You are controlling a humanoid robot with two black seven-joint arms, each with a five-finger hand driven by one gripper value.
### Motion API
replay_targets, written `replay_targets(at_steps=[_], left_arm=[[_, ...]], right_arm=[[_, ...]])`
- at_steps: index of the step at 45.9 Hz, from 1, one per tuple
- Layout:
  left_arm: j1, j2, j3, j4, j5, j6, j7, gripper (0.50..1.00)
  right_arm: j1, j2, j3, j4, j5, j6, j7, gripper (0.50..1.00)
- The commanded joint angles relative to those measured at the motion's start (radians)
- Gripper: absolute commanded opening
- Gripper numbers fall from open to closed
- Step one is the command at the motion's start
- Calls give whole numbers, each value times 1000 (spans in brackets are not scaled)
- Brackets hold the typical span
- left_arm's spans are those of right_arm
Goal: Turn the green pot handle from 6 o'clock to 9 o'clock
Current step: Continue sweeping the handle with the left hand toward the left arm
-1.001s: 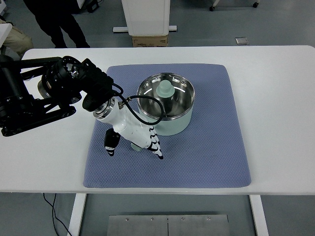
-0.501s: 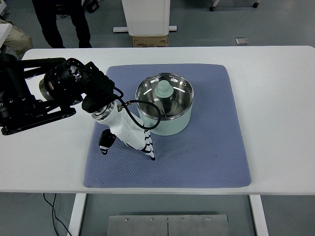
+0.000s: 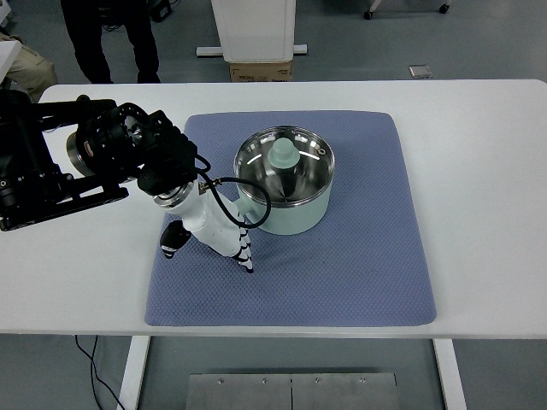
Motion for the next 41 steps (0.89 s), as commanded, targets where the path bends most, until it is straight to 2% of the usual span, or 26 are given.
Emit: replay_targets(at_steps=[1,41], left_arm=[[-5,0,1,0,9,0,0,1000],[-33,20,16,6,23,0,0,1000]], right_arm=[[0,0,0,0,0,0,0,1000],[0,0,0,0,0,0,0,1000]])
